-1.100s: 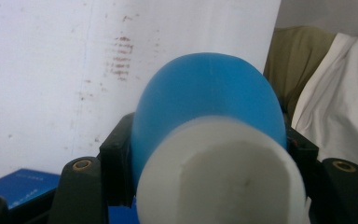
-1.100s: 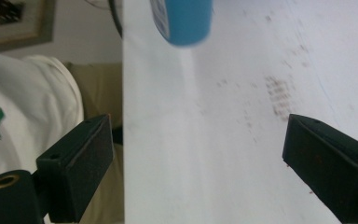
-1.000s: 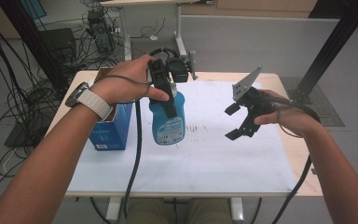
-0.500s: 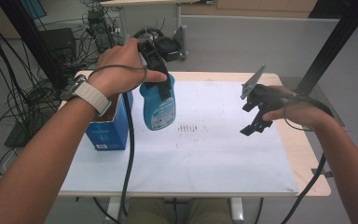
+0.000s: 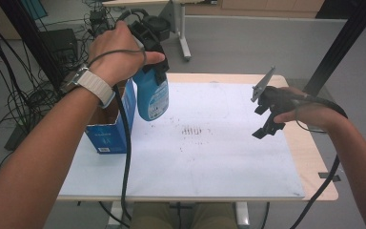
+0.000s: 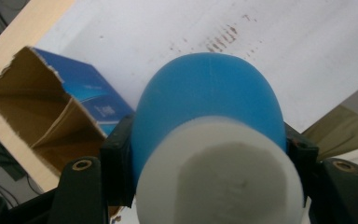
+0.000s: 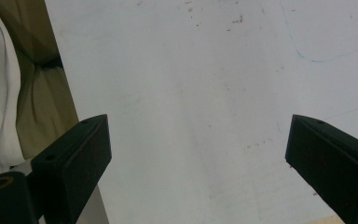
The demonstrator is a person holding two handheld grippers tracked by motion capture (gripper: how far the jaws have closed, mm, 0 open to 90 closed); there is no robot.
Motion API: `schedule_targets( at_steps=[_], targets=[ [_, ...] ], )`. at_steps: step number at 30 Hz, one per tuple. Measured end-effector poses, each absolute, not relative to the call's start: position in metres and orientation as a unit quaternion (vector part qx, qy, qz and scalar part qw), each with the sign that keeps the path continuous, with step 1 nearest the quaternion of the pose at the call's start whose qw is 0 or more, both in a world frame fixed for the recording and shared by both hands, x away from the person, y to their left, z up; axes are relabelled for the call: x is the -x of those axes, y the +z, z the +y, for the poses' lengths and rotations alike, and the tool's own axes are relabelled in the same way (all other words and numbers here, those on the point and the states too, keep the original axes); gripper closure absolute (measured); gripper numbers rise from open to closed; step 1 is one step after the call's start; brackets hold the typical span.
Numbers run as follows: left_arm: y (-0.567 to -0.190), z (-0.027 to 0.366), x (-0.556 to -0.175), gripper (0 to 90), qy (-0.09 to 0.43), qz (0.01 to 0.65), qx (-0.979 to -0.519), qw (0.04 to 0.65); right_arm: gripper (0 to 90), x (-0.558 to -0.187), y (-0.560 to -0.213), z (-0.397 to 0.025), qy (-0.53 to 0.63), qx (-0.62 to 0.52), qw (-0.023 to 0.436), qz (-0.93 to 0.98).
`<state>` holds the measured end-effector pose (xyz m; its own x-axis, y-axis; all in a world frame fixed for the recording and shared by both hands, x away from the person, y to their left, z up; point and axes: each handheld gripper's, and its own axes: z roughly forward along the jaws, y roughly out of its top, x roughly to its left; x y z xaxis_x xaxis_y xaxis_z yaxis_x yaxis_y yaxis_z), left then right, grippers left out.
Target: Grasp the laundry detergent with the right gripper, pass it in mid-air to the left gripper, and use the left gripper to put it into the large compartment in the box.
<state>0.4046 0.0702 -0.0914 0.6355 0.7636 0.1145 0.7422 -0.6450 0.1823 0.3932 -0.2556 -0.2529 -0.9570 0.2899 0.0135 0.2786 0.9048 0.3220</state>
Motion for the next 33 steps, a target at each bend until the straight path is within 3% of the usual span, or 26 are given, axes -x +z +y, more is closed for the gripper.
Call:
schedule_targets(
  at_steps=[14,33],
  targets=[
    [-0.076,0.094,-0.413,37.6,0.109,0.512,-0.849,0.066,7.1,-0.398,-0.258,-0.263,0.163,-0.145,0.016,0.976],
    [-0.063,0.134,-0.433,37.5,0.118,0.596,-0.793,0.046,7.1,-0.409,-0.264,-0.270,0.163,-0.143,0.006,0.976]
  ],
)
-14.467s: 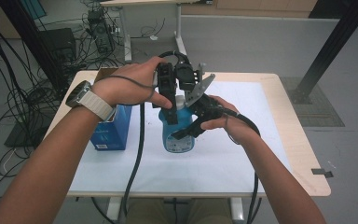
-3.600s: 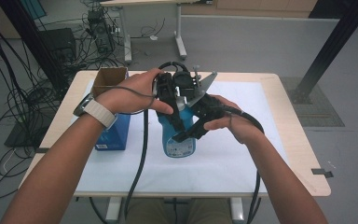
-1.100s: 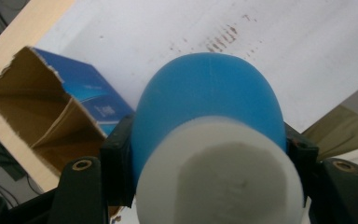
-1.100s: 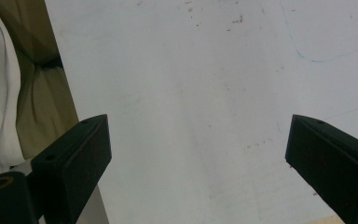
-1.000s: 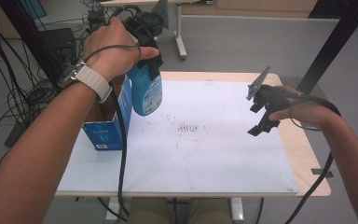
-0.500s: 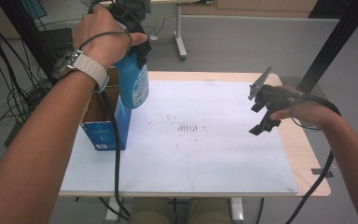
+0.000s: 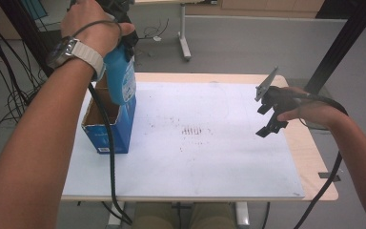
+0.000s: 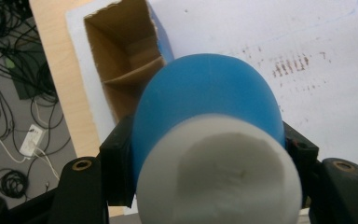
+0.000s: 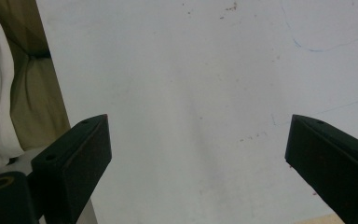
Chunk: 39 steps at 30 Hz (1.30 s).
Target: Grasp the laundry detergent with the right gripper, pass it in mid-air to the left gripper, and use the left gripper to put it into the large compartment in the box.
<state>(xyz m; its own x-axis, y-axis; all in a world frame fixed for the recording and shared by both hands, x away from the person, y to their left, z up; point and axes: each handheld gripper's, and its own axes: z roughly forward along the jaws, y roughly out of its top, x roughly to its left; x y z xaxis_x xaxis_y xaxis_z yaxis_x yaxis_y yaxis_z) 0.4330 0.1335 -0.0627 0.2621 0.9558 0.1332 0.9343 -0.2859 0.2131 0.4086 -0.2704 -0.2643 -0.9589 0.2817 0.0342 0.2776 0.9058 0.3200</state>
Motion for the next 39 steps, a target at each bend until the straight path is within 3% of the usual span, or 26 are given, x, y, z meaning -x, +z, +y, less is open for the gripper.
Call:
schedule_targets(
  at_steps=[39],
  targets=[
    [-0.066,0.189,-0.449,37.5,0.121,0.669,-0.732,0.041,7.1,-0.420,-0.278,-0.272,0.158,-0.148,-0.005,0.976]
  ],
)
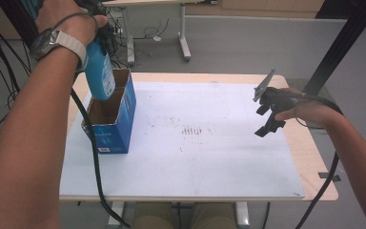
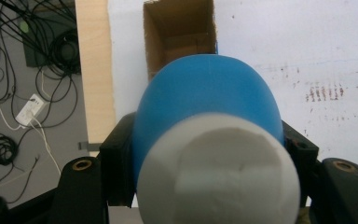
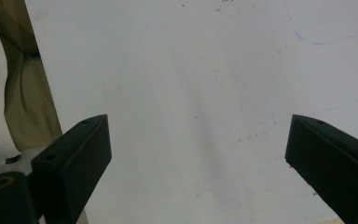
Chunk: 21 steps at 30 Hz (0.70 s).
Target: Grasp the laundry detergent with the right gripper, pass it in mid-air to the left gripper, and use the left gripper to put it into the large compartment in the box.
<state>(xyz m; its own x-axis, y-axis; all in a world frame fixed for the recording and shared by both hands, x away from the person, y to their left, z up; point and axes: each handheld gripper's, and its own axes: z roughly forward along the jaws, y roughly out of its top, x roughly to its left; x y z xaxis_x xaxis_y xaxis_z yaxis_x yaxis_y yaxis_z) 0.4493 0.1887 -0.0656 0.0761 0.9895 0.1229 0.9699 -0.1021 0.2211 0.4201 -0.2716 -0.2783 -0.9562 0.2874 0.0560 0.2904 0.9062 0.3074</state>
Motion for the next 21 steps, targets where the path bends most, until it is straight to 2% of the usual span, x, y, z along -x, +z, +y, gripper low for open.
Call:
schedule_targets(
  at_steps=[21],
  targets=[
    [-0.100,0.202,-0.452,37.5,0.106,0.677,-0.727,0.042,7.0,-0.420,-0.281,-0.271,-0.158,0.155,0.003,-0.975]
  ],
)
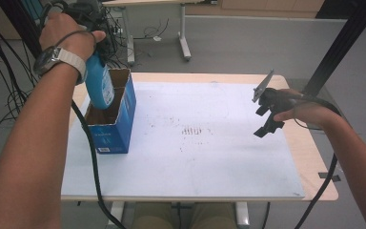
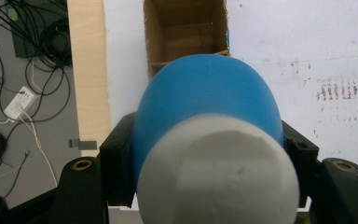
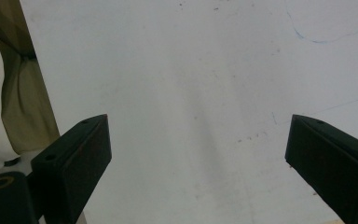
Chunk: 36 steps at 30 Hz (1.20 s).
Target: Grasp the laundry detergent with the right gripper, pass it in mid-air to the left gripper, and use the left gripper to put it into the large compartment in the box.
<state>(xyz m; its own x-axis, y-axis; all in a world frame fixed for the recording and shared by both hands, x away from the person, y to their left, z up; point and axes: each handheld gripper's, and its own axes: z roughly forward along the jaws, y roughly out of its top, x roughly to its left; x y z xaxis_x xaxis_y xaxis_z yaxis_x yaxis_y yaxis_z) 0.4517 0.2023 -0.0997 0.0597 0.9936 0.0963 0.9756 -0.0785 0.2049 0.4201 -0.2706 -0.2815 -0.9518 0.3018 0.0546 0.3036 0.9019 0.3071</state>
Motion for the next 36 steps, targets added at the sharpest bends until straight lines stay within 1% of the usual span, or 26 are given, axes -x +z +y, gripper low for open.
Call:
schedule_targets(
  at_steps=[21,36],
  targets=[
    [-0.144,0.210,-0.453,37.5,0.102,0.672,-0.732,0.050,7.0,-0.418,-0.286,-0.274,-0.163,0.160,0.006,-0.974],
    [-0.170,0.213,-0.455,37.5,0.101,0.667,-0.737,0.042,7.0,-0.418,-0.291,-0.274,-0.161,0.164,0.011,-0.973]
  ],
)
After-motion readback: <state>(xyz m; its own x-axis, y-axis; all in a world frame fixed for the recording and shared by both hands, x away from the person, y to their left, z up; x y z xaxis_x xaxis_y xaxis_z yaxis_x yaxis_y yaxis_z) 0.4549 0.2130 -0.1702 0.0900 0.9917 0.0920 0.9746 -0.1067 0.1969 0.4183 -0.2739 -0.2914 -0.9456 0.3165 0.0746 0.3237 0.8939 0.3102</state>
